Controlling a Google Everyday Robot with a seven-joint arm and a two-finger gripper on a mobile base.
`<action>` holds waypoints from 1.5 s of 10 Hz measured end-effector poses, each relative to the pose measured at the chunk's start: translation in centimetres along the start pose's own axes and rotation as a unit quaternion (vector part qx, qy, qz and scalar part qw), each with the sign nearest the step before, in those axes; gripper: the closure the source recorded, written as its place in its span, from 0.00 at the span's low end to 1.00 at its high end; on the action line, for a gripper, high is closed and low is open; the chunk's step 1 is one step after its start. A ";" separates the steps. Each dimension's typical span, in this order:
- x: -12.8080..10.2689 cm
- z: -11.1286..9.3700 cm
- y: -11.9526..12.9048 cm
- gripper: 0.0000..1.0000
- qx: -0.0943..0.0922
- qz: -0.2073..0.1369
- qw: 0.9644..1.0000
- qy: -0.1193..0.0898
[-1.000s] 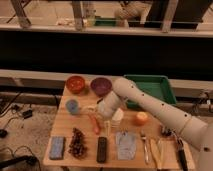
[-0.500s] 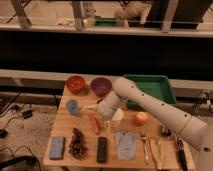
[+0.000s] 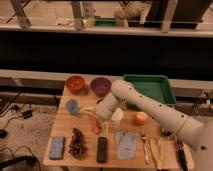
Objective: Place pepper in table surface
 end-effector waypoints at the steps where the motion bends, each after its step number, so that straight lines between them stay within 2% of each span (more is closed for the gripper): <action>1: 0.0 0.6 -0.6 0.00 0.001 -0.008 1.000 -0.001; 4: 0.6 0.5 -1.2 0.00 0.002 -0.044 0.999 0.008; 7: 1.0 0.0 -0.8 0.00 -0.012 -0.068 0.998 0.013; 9: 1.4 0.0 -0.2 0.00 -0.028 -0.081 0.996 0.016; 10: 1.5 0.4 0.0 0.00 -0.044 -0.087 0.995 0.018; 12: 1.7 1.3 0.0 0.00 -0.064 -0.096 0.993 0.015; 15: 2.8 2.2 0.1 0.00 -0.066 -0.098 0.993 0.008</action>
